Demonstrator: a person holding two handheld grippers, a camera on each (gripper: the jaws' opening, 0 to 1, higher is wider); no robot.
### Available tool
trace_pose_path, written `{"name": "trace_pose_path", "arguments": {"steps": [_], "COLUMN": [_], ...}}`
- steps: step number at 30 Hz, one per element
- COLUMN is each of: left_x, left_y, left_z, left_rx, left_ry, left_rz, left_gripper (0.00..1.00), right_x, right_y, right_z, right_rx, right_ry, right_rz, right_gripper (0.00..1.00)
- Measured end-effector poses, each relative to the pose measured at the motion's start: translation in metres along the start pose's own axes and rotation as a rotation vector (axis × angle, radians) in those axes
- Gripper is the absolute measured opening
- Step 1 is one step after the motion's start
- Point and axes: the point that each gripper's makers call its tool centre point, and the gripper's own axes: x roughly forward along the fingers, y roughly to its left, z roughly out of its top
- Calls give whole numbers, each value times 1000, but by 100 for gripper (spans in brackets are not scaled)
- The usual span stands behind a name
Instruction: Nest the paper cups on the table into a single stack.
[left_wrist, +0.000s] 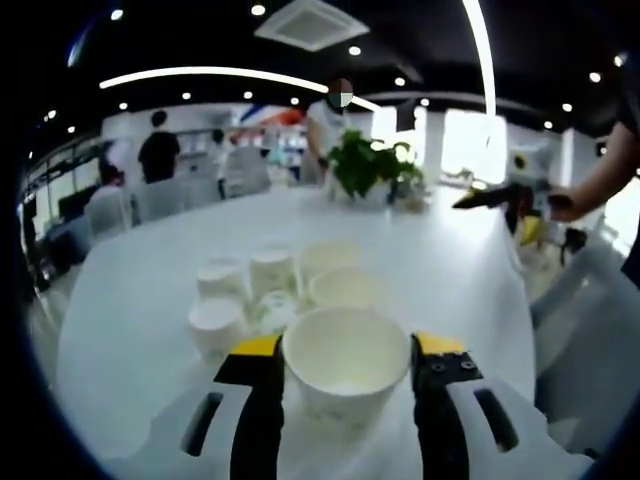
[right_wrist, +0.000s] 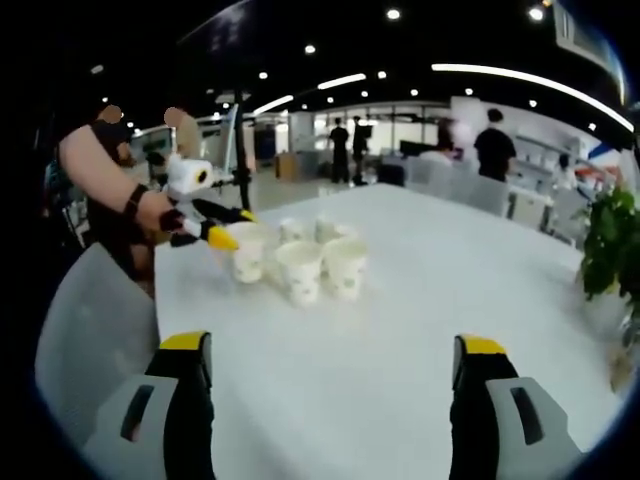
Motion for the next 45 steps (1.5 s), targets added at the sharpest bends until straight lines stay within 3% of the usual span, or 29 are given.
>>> {"name": "trace_pose_path", "arguments": {"steps": [12, 28, 45], "left_x": [-8, -15, -9], "left_y": [-25, -62, -90], "left_z": [6, 1, -1], "left_rx": [3, 6, 3], "left_ry": [-50, -67, -91], "left_rz": [-55, -137, -192], "left_gripper": [48, 48, 48], "right_x": [-2, 1, -2], "right_y": [7, 16, 18], "right_z": [2, 1, 2], "right_rx": [-8, -11, -21], "right_ry": [-3, 1, 9], "right_rz": [3, 14, 21], "right_gripper": [98, 98, 97]}}
